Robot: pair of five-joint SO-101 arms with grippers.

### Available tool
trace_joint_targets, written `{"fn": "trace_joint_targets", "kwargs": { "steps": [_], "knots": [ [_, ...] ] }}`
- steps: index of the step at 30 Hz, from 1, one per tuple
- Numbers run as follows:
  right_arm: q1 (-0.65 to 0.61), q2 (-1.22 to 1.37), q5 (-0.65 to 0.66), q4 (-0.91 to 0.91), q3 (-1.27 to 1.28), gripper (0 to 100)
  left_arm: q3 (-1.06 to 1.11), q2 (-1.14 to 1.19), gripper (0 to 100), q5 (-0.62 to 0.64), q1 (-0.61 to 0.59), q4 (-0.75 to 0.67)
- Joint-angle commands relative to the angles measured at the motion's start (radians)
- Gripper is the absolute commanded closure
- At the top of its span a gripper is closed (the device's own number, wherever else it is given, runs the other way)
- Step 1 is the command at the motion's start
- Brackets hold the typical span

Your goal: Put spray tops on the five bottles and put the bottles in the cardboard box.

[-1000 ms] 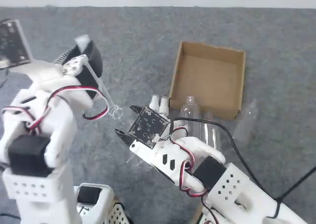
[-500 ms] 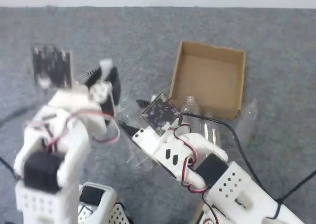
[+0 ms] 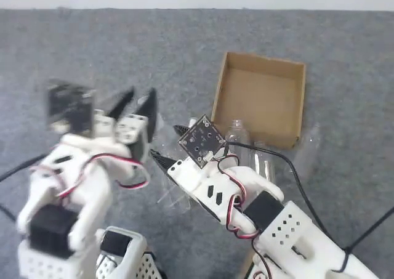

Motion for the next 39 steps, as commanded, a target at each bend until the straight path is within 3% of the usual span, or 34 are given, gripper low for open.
{"fn": "trace_joint_targets", "kwargs": {
  "steps": [1,17,26,31,39],
  "knots": [
    [-0.002,-0.035,-0.014,-0.025,0.009,99.2,-0.041,-0.005,90,-0.014,-0.064,-0.021],
    [0.002,-0.035,-0.02,-0.088,0.025,99.2,0.217,-0.017,90,-0.095,-0.064,-0.069],
    [0.019,-0.035,-0.02,-0.088,0.021,99.2,-0.002,-0.017,89,-0.097,-0.081,-0.018],
    [0.102,-0.024,-0.02,-0.082,-0.041,99.2,-0.163,-0.017,89,-0.098,-0.184,0.055],
    [0.16,-0.008,-0.02,-0.077,-0.166,99.2,0.048,-0.018,78,-0.094,-0.176,0.086]
  ]
}}
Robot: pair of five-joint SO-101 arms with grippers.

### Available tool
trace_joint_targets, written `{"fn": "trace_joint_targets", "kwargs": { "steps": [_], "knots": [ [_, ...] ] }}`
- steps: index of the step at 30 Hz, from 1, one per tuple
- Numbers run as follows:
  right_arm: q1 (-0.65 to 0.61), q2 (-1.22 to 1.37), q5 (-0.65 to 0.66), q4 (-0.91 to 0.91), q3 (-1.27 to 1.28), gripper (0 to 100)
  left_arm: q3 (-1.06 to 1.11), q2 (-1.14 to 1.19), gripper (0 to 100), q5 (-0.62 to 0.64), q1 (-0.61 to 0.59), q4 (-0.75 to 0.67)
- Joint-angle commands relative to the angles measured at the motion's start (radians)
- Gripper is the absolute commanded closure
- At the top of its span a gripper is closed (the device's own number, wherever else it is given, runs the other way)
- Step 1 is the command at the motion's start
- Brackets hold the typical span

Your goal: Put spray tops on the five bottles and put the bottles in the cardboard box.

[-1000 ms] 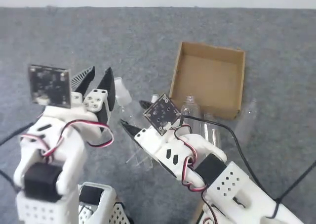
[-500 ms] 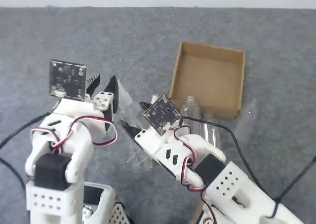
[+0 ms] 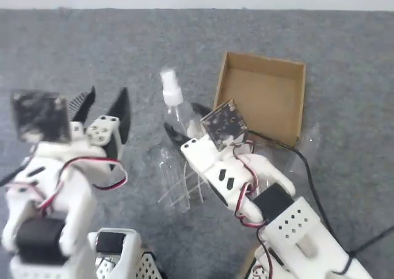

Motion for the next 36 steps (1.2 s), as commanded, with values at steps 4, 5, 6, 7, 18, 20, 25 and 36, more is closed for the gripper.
{"fn": "trace_joint_targets", "kwargs": {
  "steps": [4,5,6,7,18,20,25,36],
  "knots": [
    [0.045,0.11,-0.011,-0.016,-0.203,99.2,0.188,-0.071,77,0.002,-0.002,-0.035],
    [0.051,0.151,-0.011,-0.016,-0.232,99.2,0.229,-0.115,77,0.002,-0.002,-0.058],
    [0.054,0.194,-0.012,-0.016,-0.259,99.2,0.278,-0.17,77,0.003,-0.002,-0.083],
    [0.058,0.232,-0.012,-0.016,-0.285,99.2,0.334,-0.232,77,0.011,-0.002,-0.106],
    [0.051,0.484,-0.012,0.062,-0.58,99.2,0.782,-0.66,69,-0.026,0.275,-0.209],
    [0.044,0.489,-0.012,0.147,-0.628,99.2,0.823,-0.643,67,-0.026,0.296,-0.252],
    [-0.002,0.456,-0.012,0.328,-0.666,99.2,0.885,-0.572,68,-0.026,0.293,-0.364],
    [-0.01,0.249,-0.006,0.44,-0.572,99.2,0.889,-0.496,68,-0.026,0.293,-0.4]
  ]
}}
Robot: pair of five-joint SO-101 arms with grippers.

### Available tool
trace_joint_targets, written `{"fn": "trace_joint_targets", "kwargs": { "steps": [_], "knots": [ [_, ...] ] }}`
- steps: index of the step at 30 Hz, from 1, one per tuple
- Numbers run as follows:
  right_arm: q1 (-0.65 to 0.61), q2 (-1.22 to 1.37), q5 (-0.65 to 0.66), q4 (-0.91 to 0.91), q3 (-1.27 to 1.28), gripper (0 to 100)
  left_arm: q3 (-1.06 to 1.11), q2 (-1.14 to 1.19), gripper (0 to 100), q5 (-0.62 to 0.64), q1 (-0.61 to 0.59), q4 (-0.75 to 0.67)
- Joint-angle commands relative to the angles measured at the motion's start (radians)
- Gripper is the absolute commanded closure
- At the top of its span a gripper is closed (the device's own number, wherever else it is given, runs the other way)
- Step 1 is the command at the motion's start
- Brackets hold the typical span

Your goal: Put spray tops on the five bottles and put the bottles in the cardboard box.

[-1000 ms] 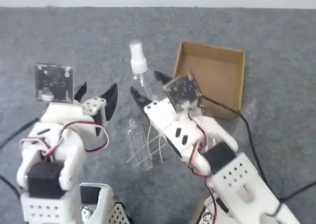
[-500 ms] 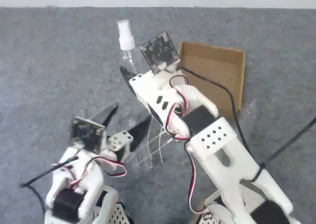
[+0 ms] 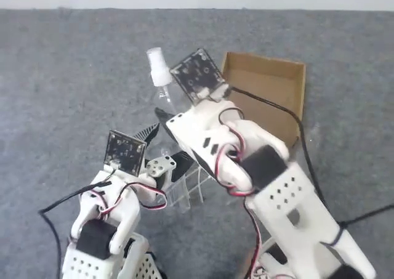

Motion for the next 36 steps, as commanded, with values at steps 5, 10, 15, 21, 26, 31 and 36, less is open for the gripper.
{"fn": "trace_joint_targets", "kwargs": {
  "steps": [5,10,15,21,26,31,36],
  "knots": [
    [-0.001,-0.139,-0.002,0.007,0.04,99.2,-0.007,0.021,68,-0.011,0.002,-0.028],
    [-0.001,-0.18,-0.002,0.082,0.049,99.2,-0.007,0.026,68,-0.011,0.002,-0.028],
    [0.001,-0.205,0.0,0.097,0.052,99.2,-0.007,0.025,68,-0.011,0.002,-0.028],
    [0.099,-0.188,0.0,0.073,0.048,99.2,-0.005,0.021,68,-0.011,0.002,-0.025],
    [0.289,-0.145,0.0,-0.097,0.048,99.2,-0.005,0.021,68,-0.011,0.002,-0.021],
    [0.475,-0.036,-0.008,-0.231,0.055,99.2,-0.002,0.021,68,-0.011,0.002,-0.021],
    [0.519,0.143,-0.012,-0.409,0.08,99.2,0.012,0.021,79,-0.015,0.0,-0.023]
  ]
}}
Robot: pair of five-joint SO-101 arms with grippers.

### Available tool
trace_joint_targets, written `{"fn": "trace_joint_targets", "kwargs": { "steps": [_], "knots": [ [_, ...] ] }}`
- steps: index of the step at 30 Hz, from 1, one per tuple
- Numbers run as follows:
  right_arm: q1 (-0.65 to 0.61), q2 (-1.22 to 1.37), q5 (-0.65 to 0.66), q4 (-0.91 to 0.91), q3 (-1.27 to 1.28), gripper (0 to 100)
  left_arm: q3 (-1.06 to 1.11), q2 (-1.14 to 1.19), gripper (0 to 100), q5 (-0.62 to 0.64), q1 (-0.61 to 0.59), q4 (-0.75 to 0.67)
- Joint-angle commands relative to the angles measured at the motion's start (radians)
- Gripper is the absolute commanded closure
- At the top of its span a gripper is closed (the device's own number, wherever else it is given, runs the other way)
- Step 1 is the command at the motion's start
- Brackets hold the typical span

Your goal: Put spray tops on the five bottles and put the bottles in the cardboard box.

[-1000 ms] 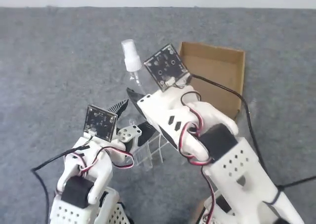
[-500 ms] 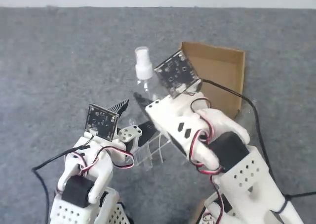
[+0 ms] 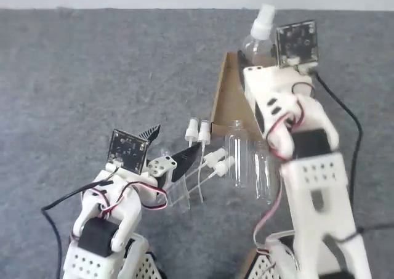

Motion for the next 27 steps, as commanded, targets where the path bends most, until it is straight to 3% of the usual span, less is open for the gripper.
{"fn": "trace_joint_targets", "kwargs": {
  "steps": [1,7,14,27],
  "knots": [
    [0.018,0.116,-0.011,-0.176,0.008,99.2,-0.008,0.006,83,-0.011,0.0,-0.021],
    [0.013,0.326,-0.011,-0.429,0.006,99.2,0.012,0.006,99,-0.006,-0.086,-0.064],
    [0.016,0.552,-0.009,-0.674,0.005,99.2,0.013,0.006,99,-0.005,-0.199,-0.103],
    [0.012,0.82,-0.097,-0.705,-0.144,99.2,0.013,0.006,99,-0.005,-0.196,-0.106]
  ]
}}
